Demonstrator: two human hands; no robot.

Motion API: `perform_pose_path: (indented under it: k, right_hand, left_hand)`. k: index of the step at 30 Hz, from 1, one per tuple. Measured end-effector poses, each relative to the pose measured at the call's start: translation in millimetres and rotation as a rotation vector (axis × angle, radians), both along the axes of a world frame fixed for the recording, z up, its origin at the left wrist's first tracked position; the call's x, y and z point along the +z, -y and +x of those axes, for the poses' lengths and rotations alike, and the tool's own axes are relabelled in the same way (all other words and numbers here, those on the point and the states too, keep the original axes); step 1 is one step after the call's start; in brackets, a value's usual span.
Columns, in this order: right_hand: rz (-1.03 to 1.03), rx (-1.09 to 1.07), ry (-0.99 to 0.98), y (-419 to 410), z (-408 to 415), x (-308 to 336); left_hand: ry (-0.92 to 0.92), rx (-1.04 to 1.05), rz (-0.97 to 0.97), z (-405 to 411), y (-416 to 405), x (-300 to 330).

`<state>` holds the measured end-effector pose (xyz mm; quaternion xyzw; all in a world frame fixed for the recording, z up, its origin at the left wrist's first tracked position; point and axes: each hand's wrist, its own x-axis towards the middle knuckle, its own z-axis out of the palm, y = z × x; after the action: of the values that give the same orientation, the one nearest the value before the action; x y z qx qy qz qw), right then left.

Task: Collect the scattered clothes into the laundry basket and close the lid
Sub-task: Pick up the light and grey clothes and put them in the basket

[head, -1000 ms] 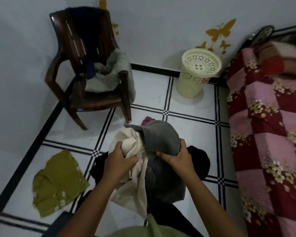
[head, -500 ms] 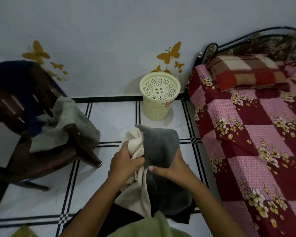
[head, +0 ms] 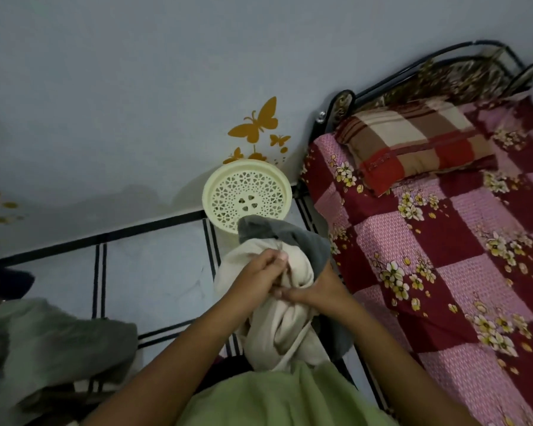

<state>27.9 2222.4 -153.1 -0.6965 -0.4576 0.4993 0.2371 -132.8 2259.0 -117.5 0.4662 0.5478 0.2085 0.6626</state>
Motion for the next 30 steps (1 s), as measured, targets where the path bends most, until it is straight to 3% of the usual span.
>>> perform_pose_path:
  k: [5,8,11,15,20,24,26,30]
  right_hand:
    - [0.088,-0.175,-0.073,-81.0,18.0,23.9]
    - [0.114,-0.259,-0.023,-144.7,24.1,16.6]
    - [0.102,-0.320,-0.015,-204.1,28.8,3.8]
    - [0.076,-0.380,0.032,-274.5,45.5,-16.6]
    - [-0.016,-0.435,0.133,-326.1,59.8,-50.3]
    - [-0.059,-0.399,0.199,-363.3,49.9,-119.7]
    - [-0.079,-0.369,0.205,-372.7,40.7,-156.0]
    - [-0.070,-0.364,0.185,-380.9,24.8,-206.8]
  left_hand:
    - [0.042,-0.058,-0.047,12.6,-98.4,15.5]
    - [-0.063,-0.162,0.145,10.8,-170.3,14.6]
    - [-0.182,0.034,0.226,-2.3,-246.3,-6.7]
    - [-0.300,0.303,0.027,-32.7,-319.7,-55.1]
    - [-0.393,0.373,-0.258,-61.8,-353.5,-147.0]
    - [-0.430,0.391,-0.525,-78.0,-367.8,-254.7]
    - [-0.493,0.344,-0.560,-82.8,-373.1,-305.2]
    - [-0.552,0.469,-0.608,-75.6,-393.0,-367.6]
